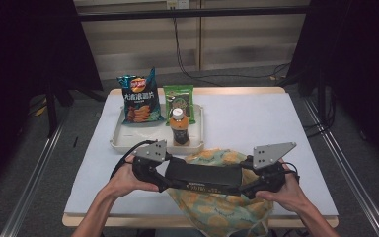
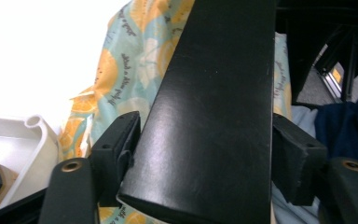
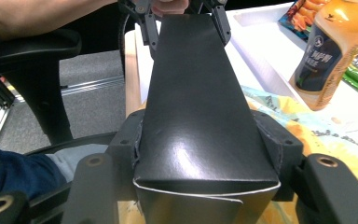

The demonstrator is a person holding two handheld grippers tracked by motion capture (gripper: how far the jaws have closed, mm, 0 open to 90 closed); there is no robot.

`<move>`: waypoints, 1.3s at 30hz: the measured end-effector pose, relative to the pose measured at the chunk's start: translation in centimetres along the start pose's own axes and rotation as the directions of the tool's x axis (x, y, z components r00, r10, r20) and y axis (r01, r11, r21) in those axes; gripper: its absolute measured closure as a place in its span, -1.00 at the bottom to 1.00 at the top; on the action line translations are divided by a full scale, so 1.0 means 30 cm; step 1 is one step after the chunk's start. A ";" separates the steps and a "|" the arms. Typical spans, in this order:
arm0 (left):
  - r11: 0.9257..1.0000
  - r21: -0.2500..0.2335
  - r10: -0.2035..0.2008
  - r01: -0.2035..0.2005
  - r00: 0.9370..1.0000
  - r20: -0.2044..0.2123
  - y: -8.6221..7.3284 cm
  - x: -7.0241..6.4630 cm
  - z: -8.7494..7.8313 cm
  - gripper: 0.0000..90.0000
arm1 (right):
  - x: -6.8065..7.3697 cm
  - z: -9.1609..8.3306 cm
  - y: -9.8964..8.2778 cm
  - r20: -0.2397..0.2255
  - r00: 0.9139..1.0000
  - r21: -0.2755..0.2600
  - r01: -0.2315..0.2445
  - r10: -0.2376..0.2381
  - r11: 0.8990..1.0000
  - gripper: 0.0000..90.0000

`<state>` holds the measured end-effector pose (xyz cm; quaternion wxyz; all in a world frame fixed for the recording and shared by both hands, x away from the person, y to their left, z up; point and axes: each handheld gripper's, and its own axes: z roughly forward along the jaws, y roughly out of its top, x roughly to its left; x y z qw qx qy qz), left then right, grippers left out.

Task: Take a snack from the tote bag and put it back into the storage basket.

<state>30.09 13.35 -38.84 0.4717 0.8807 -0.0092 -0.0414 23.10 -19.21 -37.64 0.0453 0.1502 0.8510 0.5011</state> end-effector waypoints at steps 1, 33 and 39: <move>1.000 0.001 0.003 -0.003 1.000 0.004 0.000 -0.002 -0.003 -0.24 | -0.001 -0.001 -0.001 -0.005 1.000 0.000 0.001 -0.001 1.000 -0.04; 0.997 -0.058 -0.053 0.047 0.993 -0.102 -0.055 0.004 -0.211 -0.05 | -0.010 -0.151 -0.088 0.188 0.972 -0.182 -0.103 0.138 0.978 -0.65; 0.995 -0.071 -0.073 0.063 0.985 -0.155 -0.086 0.025 -0.290 -0.05 | -0.007 -0.179 -0.100 0.217 0.964 -0.198 -0.109 0.152 0.974 -0.65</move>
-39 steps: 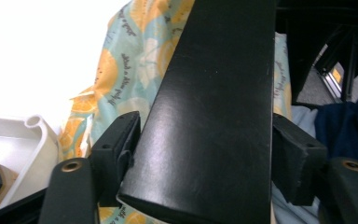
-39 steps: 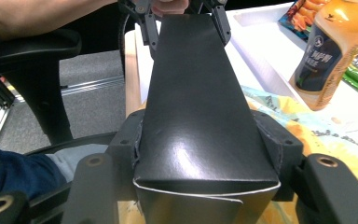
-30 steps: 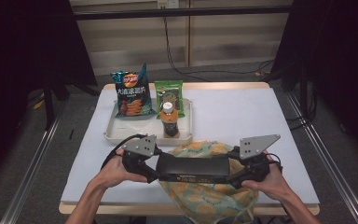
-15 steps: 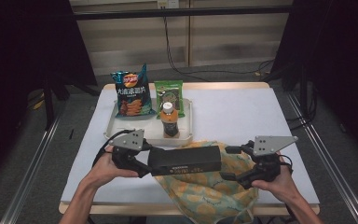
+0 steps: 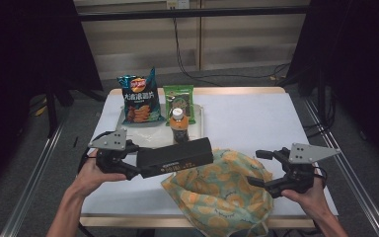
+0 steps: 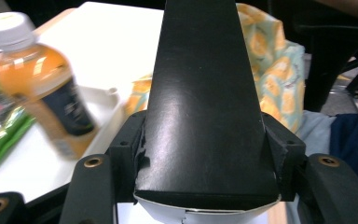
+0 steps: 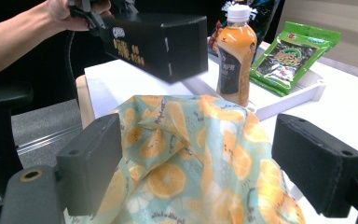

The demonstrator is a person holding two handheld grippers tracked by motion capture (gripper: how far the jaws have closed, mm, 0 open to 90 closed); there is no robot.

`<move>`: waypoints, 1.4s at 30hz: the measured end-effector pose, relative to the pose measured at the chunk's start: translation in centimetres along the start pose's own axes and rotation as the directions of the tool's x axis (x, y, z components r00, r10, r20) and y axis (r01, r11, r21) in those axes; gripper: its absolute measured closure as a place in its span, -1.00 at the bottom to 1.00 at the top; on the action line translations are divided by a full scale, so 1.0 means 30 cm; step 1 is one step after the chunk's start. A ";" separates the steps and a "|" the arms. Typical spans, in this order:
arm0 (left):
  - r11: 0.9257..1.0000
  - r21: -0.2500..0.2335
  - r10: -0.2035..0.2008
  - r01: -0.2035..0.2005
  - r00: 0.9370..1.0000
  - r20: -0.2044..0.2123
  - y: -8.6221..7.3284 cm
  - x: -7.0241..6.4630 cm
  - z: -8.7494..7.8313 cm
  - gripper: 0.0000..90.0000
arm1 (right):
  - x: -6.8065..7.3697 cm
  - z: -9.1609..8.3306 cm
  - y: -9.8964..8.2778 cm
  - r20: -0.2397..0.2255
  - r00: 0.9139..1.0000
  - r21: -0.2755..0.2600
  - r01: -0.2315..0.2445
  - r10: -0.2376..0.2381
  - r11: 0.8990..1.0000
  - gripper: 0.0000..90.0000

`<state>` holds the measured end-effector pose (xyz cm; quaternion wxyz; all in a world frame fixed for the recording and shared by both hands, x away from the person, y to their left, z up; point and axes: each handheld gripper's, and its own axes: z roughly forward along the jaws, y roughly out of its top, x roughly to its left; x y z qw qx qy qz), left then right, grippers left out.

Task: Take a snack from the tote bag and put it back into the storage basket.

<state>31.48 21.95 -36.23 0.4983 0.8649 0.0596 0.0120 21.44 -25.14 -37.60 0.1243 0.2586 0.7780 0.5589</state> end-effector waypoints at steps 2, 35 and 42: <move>1.000 0.001 -0.010 0.011 1.000 -0.024 -0.010 0.013 -0.028 -0.05 | -0.002 -0.009 -0.005 0.007 1.000 -0.002 -0.007 0.007 1.000 -0.65; 0.994 -0.044 -0.109 0.103 0.982 -0.156 -0.163 0.201 -0.230 -0.05 | -0.029 -0.038 -0.026 0.043 0.999 -0.004 -0.026 0.026 1.000 -0.64; 0.995 -0.027 -0.102 0.099 0.979 -0.179 -0.159 0.205 -0.279 -0.05 | -0.025 -0.035 -0.024 0.042 0.999 -0.003 -0.024 0.024 1.000 -0.64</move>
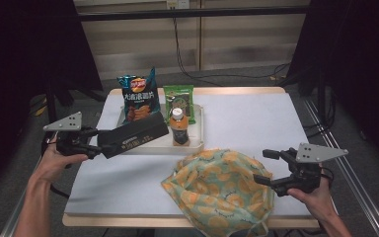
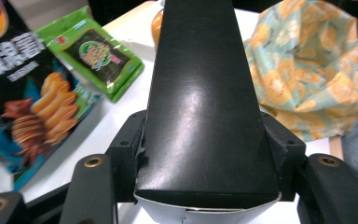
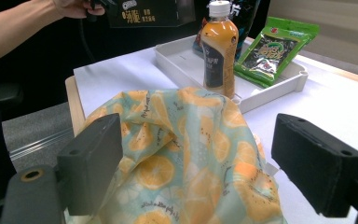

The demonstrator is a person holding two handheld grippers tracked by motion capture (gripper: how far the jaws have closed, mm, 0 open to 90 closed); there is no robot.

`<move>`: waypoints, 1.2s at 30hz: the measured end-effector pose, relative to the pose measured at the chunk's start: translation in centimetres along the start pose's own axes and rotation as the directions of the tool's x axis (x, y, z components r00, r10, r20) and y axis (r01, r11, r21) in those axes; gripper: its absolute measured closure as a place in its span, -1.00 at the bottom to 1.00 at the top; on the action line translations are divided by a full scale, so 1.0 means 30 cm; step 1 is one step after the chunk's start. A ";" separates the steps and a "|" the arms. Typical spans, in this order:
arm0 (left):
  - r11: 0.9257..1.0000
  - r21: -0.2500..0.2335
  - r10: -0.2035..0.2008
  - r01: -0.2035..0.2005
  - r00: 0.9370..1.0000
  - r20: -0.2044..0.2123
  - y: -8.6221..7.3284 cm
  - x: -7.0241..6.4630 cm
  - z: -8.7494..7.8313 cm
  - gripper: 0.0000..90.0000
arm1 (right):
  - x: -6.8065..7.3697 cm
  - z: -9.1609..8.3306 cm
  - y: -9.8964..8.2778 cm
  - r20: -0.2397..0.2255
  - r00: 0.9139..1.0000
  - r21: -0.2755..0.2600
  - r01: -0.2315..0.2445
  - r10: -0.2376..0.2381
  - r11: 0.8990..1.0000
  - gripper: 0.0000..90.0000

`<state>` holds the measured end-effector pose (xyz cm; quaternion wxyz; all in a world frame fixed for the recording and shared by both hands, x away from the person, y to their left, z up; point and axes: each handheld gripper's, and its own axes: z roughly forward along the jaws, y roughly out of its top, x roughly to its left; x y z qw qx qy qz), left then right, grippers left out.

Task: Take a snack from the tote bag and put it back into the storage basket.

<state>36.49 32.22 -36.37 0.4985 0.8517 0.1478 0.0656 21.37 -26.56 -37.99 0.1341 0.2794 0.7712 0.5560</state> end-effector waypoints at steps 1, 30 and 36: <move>1.000 0.000 -0.009 0.009 1.000 -0.002 -0.001 0.008 -0.001 -0.05 | 0.001 0.001 0.000 -0.001 1.000 0.001 0.001 -0.001 1.000 -0.64; 0.989 0.116 -0.091 0.096 0.995 -0.040 -0.078 0.166 0.177 -0.05 | -0.002 0.005 -0.010 -0.010 1.000 0.009 -0.003 0.003 1.000 -0.64; 0.982 0.161 -0.088 0.094 0.995 -0.049 -0.094 0.175 0.219 -0.05 | -0.003 0.000 -0.011 -0.007 1.000 0.008 -0.005 0.005 1.000 -0.64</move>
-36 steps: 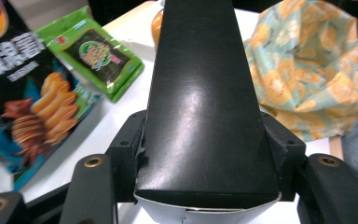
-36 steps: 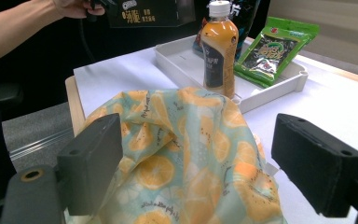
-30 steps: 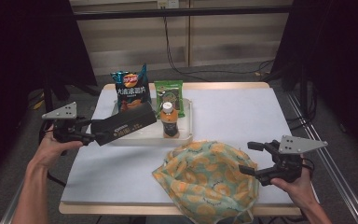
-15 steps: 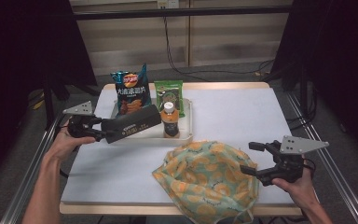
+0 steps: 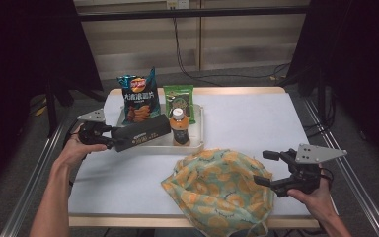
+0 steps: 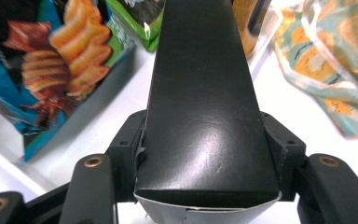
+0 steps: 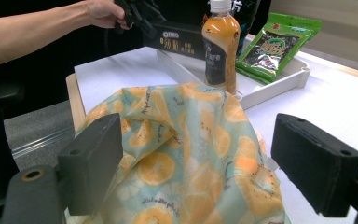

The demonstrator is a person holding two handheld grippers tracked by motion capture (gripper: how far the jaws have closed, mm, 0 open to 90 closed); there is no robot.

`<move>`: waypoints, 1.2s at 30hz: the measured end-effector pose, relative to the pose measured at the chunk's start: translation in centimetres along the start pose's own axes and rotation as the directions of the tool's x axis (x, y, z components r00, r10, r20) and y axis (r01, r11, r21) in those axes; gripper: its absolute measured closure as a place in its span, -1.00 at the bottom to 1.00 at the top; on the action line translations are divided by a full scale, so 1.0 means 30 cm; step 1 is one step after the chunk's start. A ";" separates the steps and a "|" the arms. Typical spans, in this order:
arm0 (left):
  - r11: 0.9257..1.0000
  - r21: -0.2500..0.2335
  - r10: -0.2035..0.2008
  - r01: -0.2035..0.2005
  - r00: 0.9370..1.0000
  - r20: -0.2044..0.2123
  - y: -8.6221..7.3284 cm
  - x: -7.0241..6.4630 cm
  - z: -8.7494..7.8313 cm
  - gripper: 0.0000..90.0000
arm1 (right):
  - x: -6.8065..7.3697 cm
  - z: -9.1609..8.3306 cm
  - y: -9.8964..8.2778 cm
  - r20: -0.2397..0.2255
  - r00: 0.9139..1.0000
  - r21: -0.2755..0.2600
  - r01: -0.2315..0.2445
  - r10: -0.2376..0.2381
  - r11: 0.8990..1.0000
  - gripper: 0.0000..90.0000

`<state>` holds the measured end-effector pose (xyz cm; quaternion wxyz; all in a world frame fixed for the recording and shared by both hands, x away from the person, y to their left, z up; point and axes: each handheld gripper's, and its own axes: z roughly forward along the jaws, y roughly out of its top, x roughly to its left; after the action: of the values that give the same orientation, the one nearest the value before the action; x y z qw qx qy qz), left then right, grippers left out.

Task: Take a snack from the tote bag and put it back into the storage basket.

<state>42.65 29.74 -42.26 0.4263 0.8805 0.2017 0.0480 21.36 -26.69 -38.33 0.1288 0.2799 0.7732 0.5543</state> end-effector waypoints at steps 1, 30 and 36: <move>1.000 0.011 0.001 -0.001 1.000 -0.007 -0.001 0.003 0.007 -0.05 | 0.000 0.000 0.000 0.001 1.000 0.001 0.001 -0.001 1.000 -0.64; 0.994 -0.033 -0.108 0.106 0.993 -0.054 0.007 0.012 0.059 -0.50 | 0.002 0.003 -0.004 -0.002 1.000 0.007 0.003 -0.003 1.000 -0.64; 0.988 -0.086 -0.135 0.128 0.988 -0.077 0.008 -0.003 0.023 -0.62 | 0.003 0.004 -0.003 -0.003 1.000 0.008 0.002 -0.002 1.000 -0.64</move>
<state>42.82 29.07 -42.50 0.4550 0.8445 0.2750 0.0644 21.32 -26.56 -38.43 0.1268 0.2788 0.7760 0.5514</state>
